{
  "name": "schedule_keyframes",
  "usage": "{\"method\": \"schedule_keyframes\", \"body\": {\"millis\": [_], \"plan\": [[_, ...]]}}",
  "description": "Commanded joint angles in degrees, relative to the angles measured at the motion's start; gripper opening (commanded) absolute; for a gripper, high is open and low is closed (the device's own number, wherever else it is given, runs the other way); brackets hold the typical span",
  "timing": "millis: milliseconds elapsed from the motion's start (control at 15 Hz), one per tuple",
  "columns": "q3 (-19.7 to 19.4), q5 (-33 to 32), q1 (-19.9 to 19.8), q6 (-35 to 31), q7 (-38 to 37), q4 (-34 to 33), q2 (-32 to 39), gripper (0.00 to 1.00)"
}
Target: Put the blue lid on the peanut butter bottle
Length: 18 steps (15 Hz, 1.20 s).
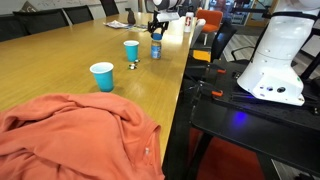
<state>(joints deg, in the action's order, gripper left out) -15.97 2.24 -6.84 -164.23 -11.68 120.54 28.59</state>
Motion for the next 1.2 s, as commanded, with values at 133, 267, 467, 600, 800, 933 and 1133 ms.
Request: {"method": "schedule_keyframes", "body": {"millis": [133, 267, 467, 600, 800, 933, 1133], "plan": [[1.52, 1.02, -0.84, 10.45, -0.8, -4.07, -0.1, 0.55], [1.66, 0.94, -0.92, 12.43, -0.89, -4.86, -0.13, 0.55], [1.73, 0.8, -1.09, 13.26, -0.8, -5.52, 0.32, 0.55], [2.17, 1.17, -1.5, 12.71, -0.29, -5.44, 0.48, 0.55], [3.05, 1.85, -2.21, 12.69, 0.19, -5.41, 0.7, 0.55], [3.45, 2.27, -2.48, 12.64, 0.2, -5.47, 0.92, 0.55], [2.77, 1.69, -1.99, 11.88, -0.62, -5.72, 1.57, 0.55]]}}
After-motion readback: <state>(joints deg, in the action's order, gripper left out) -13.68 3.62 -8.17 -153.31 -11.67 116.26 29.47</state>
